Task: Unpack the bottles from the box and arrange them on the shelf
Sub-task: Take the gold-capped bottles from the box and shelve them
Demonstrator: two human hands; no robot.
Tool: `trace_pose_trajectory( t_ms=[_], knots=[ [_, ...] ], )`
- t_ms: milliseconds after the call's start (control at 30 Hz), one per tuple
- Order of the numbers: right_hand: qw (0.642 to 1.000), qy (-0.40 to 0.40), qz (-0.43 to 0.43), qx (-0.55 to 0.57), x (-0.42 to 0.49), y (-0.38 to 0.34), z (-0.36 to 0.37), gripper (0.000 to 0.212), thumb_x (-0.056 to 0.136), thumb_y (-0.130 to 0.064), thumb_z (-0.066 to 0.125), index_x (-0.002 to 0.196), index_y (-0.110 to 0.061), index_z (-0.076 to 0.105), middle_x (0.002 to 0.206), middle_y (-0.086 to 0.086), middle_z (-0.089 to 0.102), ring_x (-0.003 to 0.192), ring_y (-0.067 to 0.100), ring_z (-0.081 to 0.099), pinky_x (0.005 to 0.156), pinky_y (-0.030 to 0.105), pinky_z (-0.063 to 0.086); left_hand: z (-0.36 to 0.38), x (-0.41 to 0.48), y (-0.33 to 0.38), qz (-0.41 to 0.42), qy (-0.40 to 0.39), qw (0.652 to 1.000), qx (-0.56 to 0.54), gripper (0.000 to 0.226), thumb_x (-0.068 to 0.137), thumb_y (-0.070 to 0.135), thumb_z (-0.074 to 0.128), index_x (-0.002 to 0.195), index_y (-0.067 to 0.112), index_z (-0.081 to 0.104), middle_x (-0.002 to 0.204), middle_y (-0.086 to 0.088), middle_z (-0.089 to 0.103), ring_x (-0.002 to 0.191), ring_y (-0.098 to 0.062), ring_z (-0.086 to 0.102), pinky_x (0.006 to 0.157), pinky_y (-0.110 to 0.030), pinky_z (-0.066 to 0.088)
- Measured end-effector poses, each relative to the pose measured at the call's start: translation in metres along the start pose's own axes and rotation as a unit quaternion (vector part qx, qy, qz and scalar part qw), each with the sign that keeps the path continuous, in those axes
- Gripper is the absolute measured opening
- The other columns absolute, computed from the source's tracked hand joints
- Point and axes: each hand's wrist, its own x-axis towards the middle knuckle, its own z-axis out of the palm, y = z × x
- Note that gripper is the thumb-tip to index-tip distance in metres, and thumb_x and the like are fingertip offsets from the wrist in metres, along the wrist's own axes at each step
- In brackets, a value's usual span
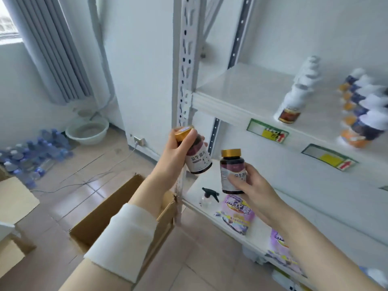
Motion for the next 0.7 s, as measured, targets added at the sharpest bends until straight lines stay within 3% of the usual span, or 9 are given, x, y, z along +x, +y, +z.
trace_pose_trajectory(
  t_ms=[67, 133, 300, 533, 700],
  knots=[
    [0.998, 0.053, -0.033, -0.002, -0.033, -0.014, -0.038, 0.061, 0.060, -0.047, 0.078, 0.111, -0.021, 0.058, 0.109, 0.005, 0.069, 0.103, 0.021, 0.064, 0.098, 0.040, 0.046, 0.051, -0.009, 0.010, 0.018, -0.044, 0.999, -0.002, 0.006, 0.094, 0.021, 0.048, 0.100, 0.020, 0.049, 0.086, 0.001, 0.069, 0.087, -0.016, 0.067, 0.084, -0.033, 0.054],
    [0.994, 0.091, -0.057, 0.014, -0.072, -0.025, -0.081, 0.052, 0.064, -0.036, 0.074, 0.110, -0.016, 0.060, 0.107, 0.006, 0.070, 0.097, 0.021, 0.065, 0.097, 0.039, 0.047, 0.108, -0.020, 0.016, 0.031, -0.081, 0.996, -0.002, 0.008, 0.094, 0.023, 0.052, 0.101, 0.020, 0.050, 0.090, 0.000, 0.070, 0.087, -0.014, 0.068, 0.084, -0.033, 0.053],
    [0.977, 0.177, -0.119, 0.002, -0.175, -0.043, -0.215, 0.038, 0.070, -0.027, 0.070, 0.107, -0.021, 0.059, 0.110, 0.006, 0.068, 0.107, 0.022, 0.062, 0.104, 0.042, 0.043, 0.276, -0.066, 0.019, 0.047, -0.184, 0.982, 0.013, 0.017, 0.093, 0.027, 0.050, 0.106, 0.015, 0.049, 0.096, -0.002, 0.069, 0.090, -0.012, 0.069, 0.088, -0.034, 0.053],
    [0.935, 0.322, -0.150, -0.005, -0.304, -0.049, -0.388, 0.031, 0.080, -0.021, 0.068, 0.109, -0.025, 0.059, 0.105, -0.004, 0.068, 0.102, 0.016, 0.062, 0.090, 0.030, 0.046, 0.491, -0.131, 0.006, 0.057, -0.314, 0.946, 0.062, 0.023, 0.093, 0.033, 0.053, 0.109, 0.017, 0.051, 0.103, -0.005, 0.068, 0.097, -0.015, 0.066, 0.092, -0.035, 0.049],
    [0.906, 0.394, -0.154, 0.002, -0.367, -0.045, -0.481, 0.034, 0.077, -0.028, 0.072, 0.109, -0.027, 0.061, 0.110, -0.002, 0.069, 0.108, 0.018, 0.062, 0.105, 0.046, 0.042, 0.607, -0.154, -0.014, 0.059, -0.374, 0.921, 0.088, 0.030, 0.091, 0.037, 0.056, 0.111, 0.017, 0.049, 0.110, -0.009, 0.066, 0.104, -0.019, 0.064, 0.095, -0.039, 0.049]
  ],
)
